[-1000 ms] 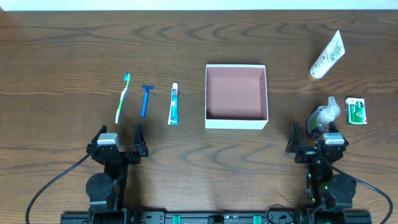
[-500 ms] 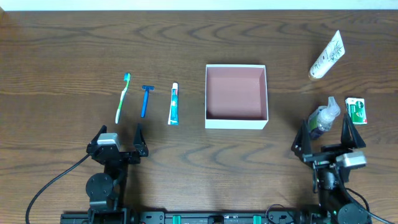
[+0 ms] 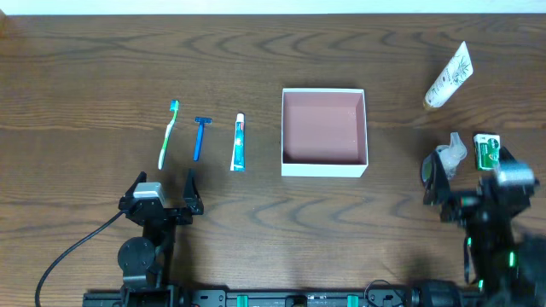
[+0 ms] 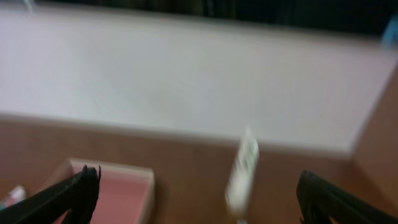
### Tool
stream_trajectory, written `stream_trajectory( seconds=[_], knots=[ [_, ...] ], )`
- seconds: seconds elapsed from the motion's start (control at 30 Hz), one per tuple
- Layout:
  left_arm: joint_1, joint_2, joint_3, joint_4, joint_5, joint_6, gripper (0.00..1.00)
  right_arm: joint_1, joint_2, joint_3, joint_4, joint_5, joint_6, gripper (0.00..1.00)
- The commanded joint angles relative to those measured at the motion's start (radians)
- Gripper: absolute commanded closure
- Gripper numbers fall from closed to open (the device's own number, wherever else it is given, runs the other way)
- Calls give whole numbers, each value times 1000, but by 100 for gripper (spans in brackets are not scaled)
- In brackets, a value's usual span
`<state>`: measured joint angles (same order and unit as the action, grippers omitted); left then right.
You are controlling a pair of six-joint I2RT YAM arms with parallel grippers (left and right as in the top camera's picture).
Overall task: Pack container
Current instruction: 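Move the right gripper over the clear spray bottle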
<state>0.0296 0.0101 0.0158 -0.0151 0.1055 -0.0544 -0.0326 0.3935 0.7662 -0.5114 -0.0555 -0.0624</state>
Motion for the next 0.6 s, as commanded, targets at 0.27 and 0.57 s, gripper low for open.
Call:
stream_trajectory(
  seconds=[0.27, 0.57],
  knots=[
    [-5, -6, -12, -45, 18, 9, 2, 6, 659, 502, -485, 37, -62, 1],
    [-5, -6, -12, -45, 18, 9, 2, 6, 913, 635, -616, 87, -78, 1]
  ],
)
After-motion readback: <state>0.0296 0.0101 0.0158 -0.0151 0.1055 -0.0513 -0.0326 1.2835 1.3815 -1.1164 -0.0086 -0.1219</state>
